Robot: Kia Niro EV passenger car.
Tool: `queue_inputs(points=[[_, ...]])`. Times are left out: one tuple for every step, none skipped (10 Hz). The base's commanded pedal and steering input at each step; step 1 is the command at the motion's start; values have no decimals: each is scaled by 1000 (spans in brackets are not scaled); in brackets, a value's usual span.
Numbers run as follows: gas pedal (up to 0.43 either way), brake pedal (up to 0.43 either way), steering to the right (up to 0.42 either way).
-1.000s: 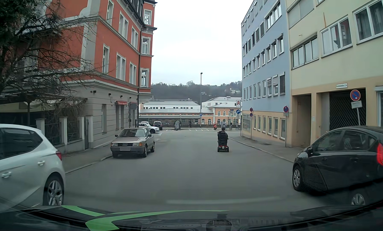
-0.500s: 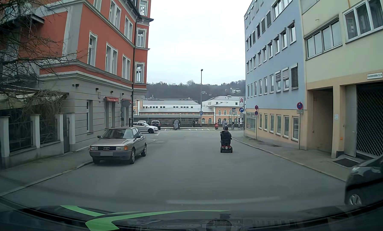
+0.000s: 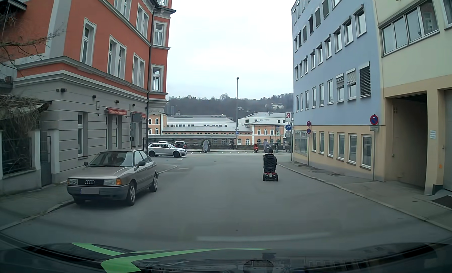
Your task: Follow the waypoints while adhering to traffic rules and regulations
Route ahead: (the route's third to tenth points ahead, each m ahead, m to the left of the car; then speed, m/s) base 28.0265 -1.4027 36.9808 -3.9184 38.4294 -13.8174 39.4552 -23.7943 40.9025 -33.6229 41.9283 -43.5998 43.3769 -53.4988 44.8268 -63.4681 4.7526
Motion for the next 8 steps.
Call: queue_inputs(points=[[0,220,38],[0,213,47],[0,213,62],[0,213,78],[0,183,90],[0,152,102],[0,134,112],[0,122,119]])
